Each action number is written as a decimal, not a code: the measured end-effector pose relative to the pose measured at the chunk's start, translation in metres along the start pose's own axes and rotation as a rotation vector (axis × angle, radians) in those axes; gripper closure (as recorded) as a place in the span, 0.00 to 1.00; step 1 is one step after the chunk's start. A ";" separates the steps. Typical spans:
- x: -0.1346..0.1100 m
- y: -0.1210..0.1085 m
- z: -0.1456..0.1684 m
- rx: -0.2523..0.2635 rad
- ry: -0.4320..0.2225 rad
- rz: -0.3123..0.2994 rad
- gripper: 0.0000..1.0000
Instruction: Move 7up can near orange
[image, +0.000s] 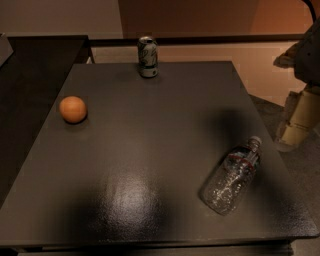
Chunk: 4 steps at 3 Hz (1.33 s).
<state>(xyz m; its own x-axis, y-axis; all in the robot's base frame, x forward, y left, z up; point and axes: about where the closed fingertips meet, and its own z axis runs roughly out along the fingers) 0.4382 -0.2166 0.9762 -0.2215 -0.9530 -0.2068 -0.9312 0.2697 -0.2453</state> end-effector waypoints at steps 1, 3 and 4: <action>-0.002 -0.002 0.000 0.000 -0.009 0.000 0.00; -0.029 -0.029 0.020 -0.003 -0.118 0.021 0.00; -0.051 -0.055 0.033 0.013 -0.182 0.040 0.00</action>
Offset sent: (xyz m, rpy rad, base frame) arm 0.0356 0.0187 -0.0079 0.1324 0.0106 0.0068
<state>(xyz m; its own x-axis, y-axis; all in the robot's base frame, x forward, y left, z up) 0.5100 -0.1782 0.9685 -0.2006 -0.9011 -0.3844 -0.9185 0.3095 -0.2460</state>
